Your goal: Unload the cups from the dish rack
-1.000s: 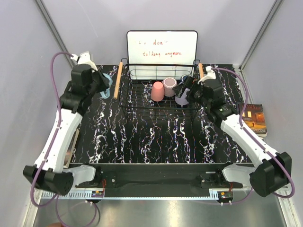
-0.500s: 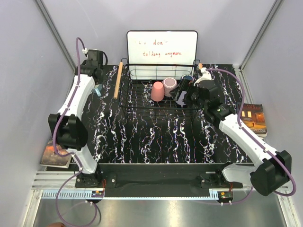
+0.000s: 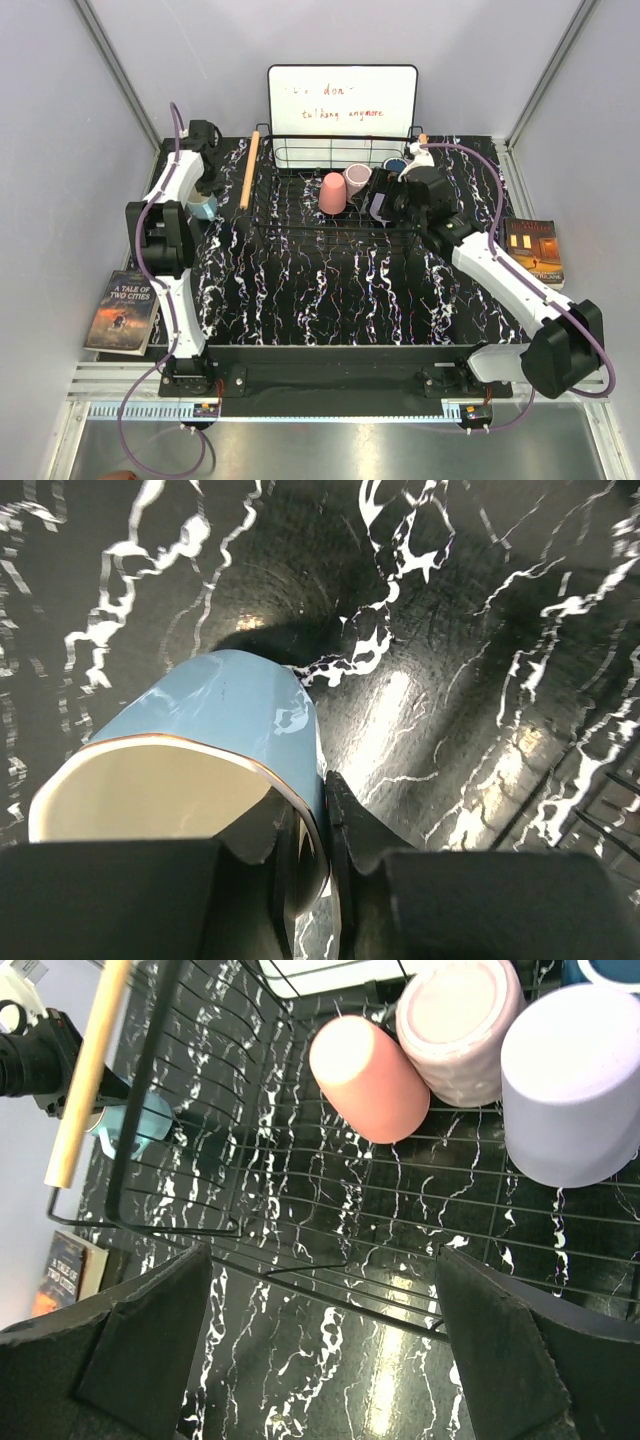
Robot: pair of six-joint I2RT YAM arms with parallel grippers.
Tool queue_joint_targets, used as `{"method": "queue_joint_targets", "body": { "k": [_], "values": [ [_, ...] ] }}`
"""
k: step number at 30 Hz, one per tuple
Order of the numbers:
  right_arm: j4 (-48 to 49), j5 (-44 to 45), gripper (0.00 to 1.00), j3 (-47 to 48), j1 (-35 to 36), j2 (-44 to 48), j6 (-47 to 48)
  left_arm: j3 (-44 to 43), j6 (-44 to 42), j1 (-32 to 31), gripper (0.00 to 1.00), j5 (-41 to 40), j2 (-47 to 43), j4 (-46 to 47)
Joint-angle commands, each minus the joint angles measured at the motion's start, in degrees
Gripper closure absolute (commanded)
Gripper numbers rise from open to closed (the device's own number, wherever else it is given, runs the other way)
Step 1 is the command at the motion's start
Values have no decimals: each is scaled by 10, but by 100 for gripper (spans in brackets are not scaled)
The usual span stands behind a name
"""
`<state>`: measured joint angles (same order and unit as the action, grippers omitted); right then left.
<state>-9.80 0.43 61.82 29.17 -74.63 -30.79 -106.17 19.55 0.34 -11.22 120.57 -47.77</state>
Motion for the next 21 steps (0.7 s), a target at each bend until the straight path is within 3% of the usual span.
{"method": "queue_joint_targets", "body": {
  "k": [1, 13, 18, 21],
  "values": [
    [0, 6, 0, 32, 6, -10, 12, -75, 2, 9, 100, 15, 14, 16],
    [0, -3, 0, 44, 6, -43, 11, -84, 15, 15, 99, 17, 46, 7],
    [0, -3, 0, 44, 6, -43, 10, -88, 18, 16, 80, 14, 34, 5],
    [0, -3, 0, 44, 6, -41, 10, -98, 21, 17, 75, 22, 27, 5]
  ]
}}
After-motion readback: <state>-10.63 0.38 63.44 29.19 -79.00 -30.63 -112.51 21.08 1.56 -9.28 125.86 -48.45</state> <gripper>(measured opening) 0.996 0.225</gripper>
